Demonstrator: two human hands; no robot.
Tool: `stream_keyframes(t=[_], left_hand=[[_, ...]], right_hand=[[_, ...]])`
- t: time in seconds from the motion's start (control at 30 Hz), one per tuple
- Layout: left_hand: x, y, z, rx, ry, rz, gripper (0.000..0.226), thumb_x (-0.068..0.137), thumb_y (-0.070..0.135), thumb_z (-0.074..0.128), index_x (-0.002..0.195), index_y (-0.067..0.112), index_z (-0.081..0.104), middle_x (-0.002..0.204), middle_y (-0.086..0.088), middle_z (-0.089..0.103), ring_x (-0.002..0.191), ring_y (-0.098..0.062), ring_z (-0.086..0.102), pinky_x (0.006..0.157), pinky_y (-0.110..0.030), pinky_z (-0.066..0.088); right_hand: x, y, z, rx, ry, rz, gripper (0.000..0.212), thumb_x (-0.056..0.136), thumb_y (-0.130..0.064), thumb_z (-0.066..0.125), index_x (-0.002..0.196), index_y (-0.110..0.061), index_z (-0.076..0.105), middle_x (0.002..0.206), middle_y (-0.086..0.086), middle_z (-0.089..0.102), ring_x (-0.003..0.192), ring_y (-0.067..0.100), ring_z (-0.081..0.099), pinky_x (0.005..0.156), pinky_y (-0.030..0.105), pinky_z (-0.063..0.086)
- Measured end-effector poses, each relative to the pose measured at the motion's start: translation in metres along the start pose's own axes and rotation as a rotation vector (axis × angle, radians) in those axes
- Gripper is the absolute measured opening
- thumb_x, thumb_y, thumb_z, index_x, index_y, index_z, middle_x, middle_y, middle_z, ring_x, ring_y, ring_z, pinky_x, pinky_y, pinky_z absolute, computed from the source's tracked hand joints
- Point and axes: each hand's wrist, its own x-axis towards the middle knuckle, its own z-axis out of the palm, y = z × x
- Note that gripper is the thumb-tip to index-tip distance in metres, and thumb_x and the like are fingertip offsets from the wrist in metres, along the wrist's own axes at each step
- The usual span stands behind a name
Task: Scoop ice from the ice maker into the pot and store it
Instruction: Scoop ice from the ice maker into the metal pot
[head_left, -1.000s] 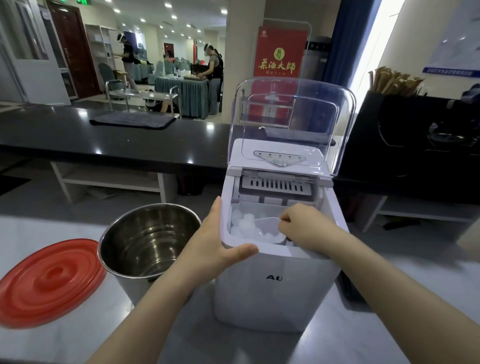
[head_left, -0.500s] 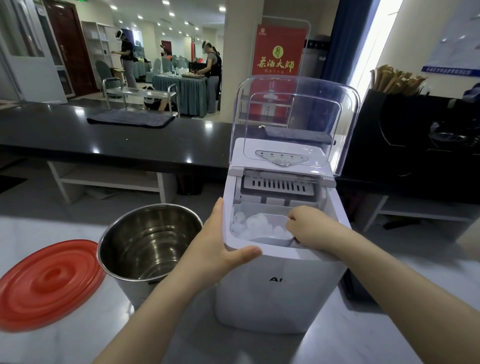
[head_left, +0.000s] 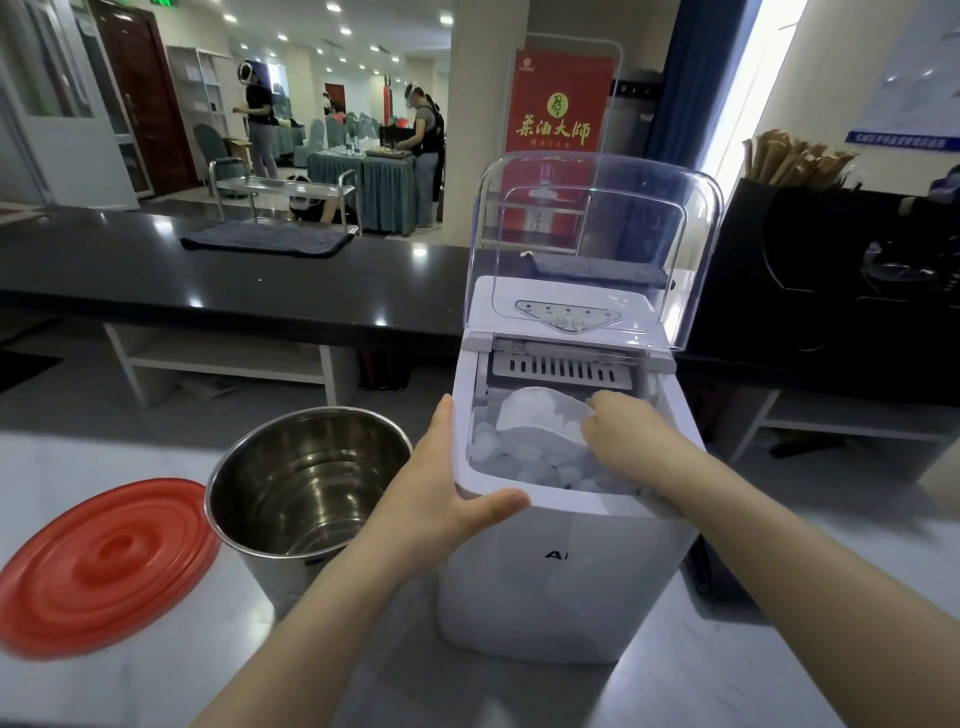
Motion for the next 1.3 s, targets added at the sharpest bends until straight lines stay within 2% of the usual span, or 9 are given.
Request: stream_keyframes(t=[0.23,0.43,0.5,0.57,0.7,0.93,1.1,1.2,1.3], left_hand=[[-0.003,0.004,-0.001,0.039,-0.008,-0.033,0.072,0.074,0.034,0.078,0.103,0.068,0.022,0.099,0.062,0.034,0.096,0.036,0.036,0.075,0.005,0.034],[-0.004,0.0,-0.011,0.076,-0.031,-0.044,0.068,0.074,0.038,0.077,0.115,0.064,0.028,0.114,0.046,0.047,0.105,0.024,0.045,0.086,-0.006,0.04],[-0.008,-0.005,-0.018,0.099,-0.027,-0.058,0.08,0.075,0.041,0.075,0.133,0.054,0.022,0.128,0.045,0.036,0.115,0.025,0.035,0.094,-0.005,0.032],[-0.015,-0.012,-0.029,0.125,-0.004,-0.086,0.1,0.074,0.048,0.073,0.149,0.037,0.008,0.149,0.028,0.021,0.131,0.009,0.024,0.104,-0.015,0.024],[-0.031,-0.029,-0.06,0.174,0.056,-0.091,0.104,0.071,0.054,0.073,0.15,0.032,0.009,0.153,0.015,0.024,0.137,0.001,0.024,0.113,-0.028,0.025],[-0.057,-0.053,-0.122,0.277,0.106,-0.144,0.083,0.078,0.037,0.072,0.145,0.034,0.024,0.12,0.029,0.046,0.114,-0.002,0.049,0.097,-0.025,0.04],[-0.068,-0.075,-0.149,0.306,0.133,-0.164,0.07,0.079,0.026,0.074,0.115,0.061,0.026,0.103,0.039,0.044,0.093,0.029,0.045,0.074,0.002,0.036],[-0.074,-0.087,-0.158,0.344,0.082,-0.174,0.08,0.077,0.033,0.075,0.14,0.045,0.026,0.124,0.029,0.049,0.113,0.013,0.047,0.087,-0.002,0.036],[-0.076,-0.095,-0.16,0.4,0.046,-0.18,0.092,0.079,0.037,0.073,0.151,0.024,0.016,0.152,0.012,0.029,0.134,0.0,0.029,0.107,-0.017,0.026]], right_hand=[[-0.002,0.002,-0.01,0.156,0.116,-0.026,0.023,0.09,-0.008,0.037,0.068,-0.009,0.043,0.068,0.008,0.048,0.065,0.023,0.042,0.053,0.031,0.029],[-0.017,-0.008,-0.024,0.247,0.229,-0.085,0.023,0.084,-0.007,0.038,0.062,-0.012,0.035,0.057,0.004,0.038,0.054,0.018,0.031,0.051,0.03,0.024],[-0.022,-0.015,-0.027,0.249,0.25,-0.095,0.023,0.083,-0.007,0.038,0.061,-0.012,0.036,0.056,0.005,0.04,0.054,0.018,0.032,0.05,0.03,0.025],[-0.028,-0.024,-0.027,0.256,0.273,-0.104,0.021,0.083,-0.008,0.038,0.062,-0.006,0.041,0.058,0.011,0.047,0.056,0.02,0.037,0.051,0.032,0.028],[-0.037,-0.047,-0.022,0.298,0.257,-0.105,0.025,0.085,-0.011,0.037,0.08,0.0,0.058,0.068,0.015,0.06,0.062,0.022,0.045,0.056,0.033,0.035],[-0.059,-0.107,-0.007,0.486,0.082,-0.178,0.032,0.094,-0.02,0.035,0.086,-0.002,0.06,0.072,0.009,0.059,0.067,0.022,0.048,0.062,0.035,0.038],[-0.074,-0.146,0.012,0.44,0.009,-0.208,0.049,0.092,-0.059,0.035,0.093,-0.018,0.06,0.083,-0.002,0.06,0.074,0.013,0.054,0.069,0.031,0.044],[-0.075,-0.162,0.031,0.375,-0.002,-0.202,0.05,0.084,-0.067,0.043,0.104,-0.024,0.058,0.092,-0.006,0.061,0.085,0.012,0.058,0.072,0.032,0.048],[-0.072,-0.175,0.056,0.318,-0.039,-0.173,0.054,0.081,-0.066,0.051,0.11,-0.021,0.058,0.1,-0.005,0.061,0.089,0.013,0.058,0.071,0.031,0.047]])
